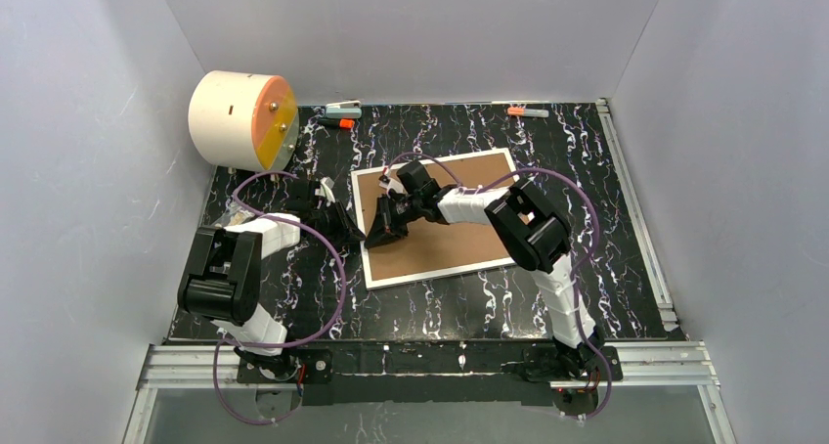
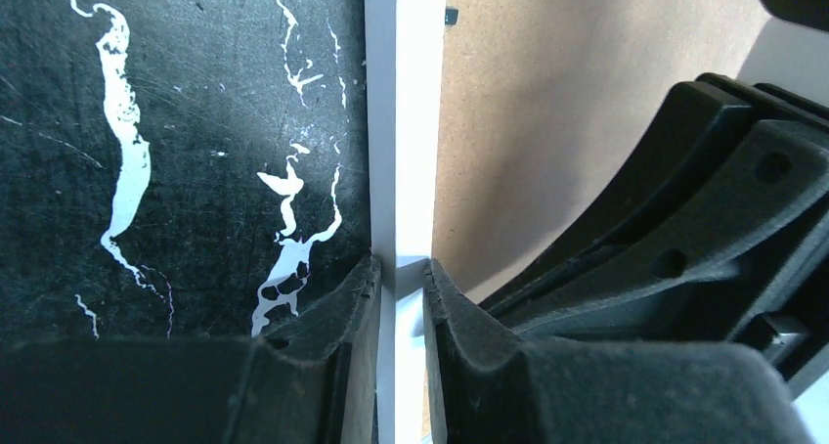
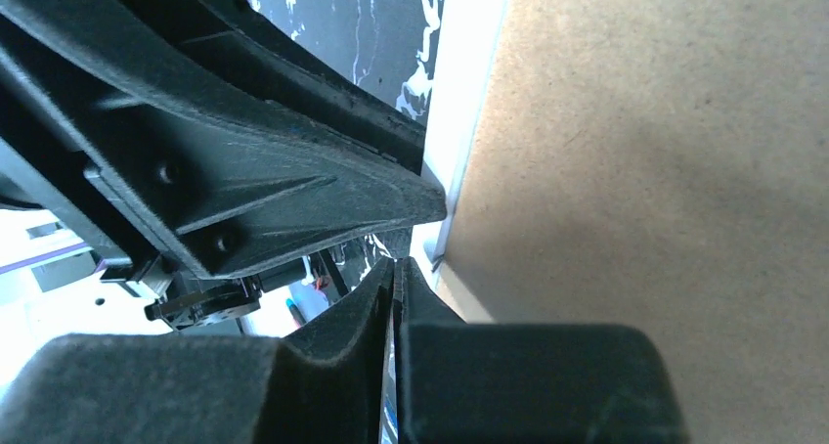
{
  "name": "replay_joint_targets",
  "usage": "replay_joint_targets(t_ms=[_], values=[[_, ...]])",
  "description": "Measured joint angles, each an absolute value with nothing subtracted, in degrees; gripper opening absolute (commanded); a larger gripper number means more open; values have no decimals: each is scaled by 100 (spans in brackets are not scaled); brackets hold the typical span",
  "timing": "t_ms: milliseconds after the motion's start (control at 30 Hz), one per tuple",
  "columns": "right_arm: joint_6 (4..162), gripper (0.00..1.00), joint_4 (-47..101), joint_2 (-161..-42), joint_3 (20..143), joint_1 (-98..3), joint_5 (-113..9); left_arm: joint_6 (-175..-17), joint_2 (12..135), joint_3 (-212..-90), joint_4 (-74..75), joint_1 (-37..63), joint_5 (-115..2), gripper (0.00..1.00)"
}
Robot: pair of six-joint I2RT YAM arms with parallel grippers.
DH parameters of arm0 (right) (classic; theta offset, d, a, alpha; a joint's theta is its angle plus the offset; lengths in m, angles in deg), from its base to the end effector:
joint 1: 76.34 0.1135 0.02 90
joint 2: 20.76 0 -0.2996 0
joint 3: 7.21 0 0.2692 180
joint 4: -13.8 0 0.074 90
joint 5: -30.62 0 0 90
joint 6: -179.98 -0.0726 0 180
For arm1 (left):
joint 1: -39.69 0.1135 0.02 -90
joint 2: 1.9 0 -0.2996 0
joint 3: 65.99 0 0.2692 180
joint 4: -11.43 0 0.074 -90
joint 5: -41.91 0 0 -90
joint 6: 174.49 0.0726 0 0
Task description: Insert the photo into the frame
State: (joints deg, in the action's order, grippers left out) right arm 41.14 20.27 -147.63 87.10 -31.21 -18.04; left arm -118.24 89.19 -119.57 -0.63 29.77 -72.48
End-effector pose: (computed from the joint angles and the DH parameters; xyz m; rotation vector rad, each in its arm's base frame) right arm 0.3374 0.4070 0.1274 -0.3810 2.5989 1.5664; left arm 0.3200 -0.0864 0.1425 -0.3229 2.4977 -0.8475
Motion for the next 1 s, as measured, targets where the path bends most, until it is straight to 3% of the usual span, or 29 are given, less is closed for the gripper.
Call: replay_joint_targets(t_ms=[433,800,1000], values=[[4145,15,2223,-14874,8769,-3093,-1920,-11709,8919,-11973,-92,2973,-7239,7],[4232,34,2617,-14870,8959,-3064,-2073,-11704,8916,-11975,-118,2971,-7221,7],[4223,39,2639,-14848,8968,-3053,-2084,-11698,8912,-11986,-138,2953,-7186,7]])
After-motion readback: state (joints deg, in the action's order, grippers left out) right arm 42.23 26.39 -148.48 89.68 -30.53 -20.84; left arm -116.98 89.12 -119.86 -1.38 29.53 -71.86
